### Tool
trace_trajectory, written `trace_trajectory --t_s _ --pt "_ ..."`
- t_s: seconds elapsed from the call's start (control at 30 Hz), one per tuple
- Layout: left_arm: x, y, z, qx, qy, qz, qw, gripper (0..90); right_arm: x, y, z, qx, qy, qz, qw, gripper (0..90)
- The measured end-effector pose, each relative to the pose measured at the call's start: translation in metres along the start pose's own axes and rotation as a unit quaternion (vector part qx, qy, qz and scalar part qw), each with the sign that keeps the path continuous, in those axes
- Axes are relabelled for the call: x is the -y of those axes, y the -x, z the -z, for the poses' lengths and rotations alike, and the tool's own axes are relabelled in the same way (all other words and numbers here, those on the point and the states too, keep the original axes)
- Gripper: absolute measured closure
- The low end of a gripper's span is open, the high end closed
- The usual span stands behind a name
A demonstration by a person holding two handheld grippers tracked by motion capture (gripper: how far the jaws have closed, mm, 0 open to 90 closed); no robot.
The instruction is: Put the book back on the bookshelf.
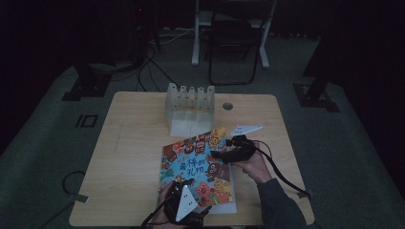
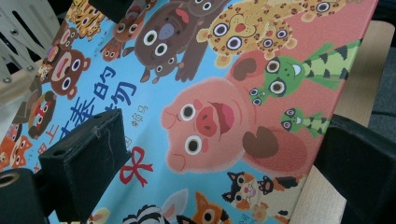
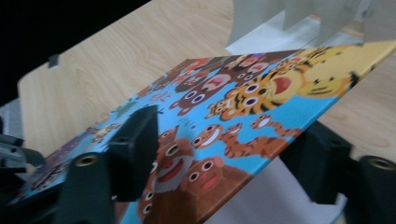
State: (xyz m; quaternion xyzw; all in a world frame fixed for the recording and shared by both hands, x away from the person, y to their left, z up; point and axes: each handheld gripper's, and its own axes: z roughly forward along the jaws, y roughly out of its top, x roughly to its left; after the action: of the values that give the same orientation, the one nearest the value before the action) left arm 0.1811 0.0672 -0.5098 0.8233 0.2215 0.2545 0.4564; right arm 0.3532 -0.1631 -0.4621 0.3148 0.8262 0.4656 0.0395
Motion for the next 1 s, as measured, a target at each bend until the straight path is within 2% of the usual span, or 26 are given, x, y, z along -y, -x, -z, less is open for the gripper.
trace_trajectory --t_s 0.2,0.63,0.83,0.9,1.0 --pt "0.0003 -0.0008 -0.0006 0.007 0.001 0.005 1.0 5.7 0.0032 -0.0018 -0.0063 -0.025 -0.019 -0.016 0.9994 43.5" --pt "0.0018 -0.0005 -0.0008 0.029 0.005 0.011 0.9995 13.2 0.0024 0.0038 -0.0096 -0.054 -0.038 -0.058 0.9961 51.3" --pt "0.0022 -0.0005 -0.0008 0.034 0.005 0.013 0.9993 14.2 0.0022 0.0051 -0.0103 -0.057 -0.046 -0.067 0.9951 52.2" --pt "0.0021 -0.0012 0.0003 0.04 0.006 0.018 0.999 14.6 0.0021 0.0053 -0.0104 -0.06 -0.046 -0.071 0.9946 54.0" --pt "0.0022 -0.0048 0.0034 0.06 0.008 0.028 0.9978 16.2 0.0017 0.0059 -0.0102 -0.068 -0.044 -0.077 0.9937 56.6"
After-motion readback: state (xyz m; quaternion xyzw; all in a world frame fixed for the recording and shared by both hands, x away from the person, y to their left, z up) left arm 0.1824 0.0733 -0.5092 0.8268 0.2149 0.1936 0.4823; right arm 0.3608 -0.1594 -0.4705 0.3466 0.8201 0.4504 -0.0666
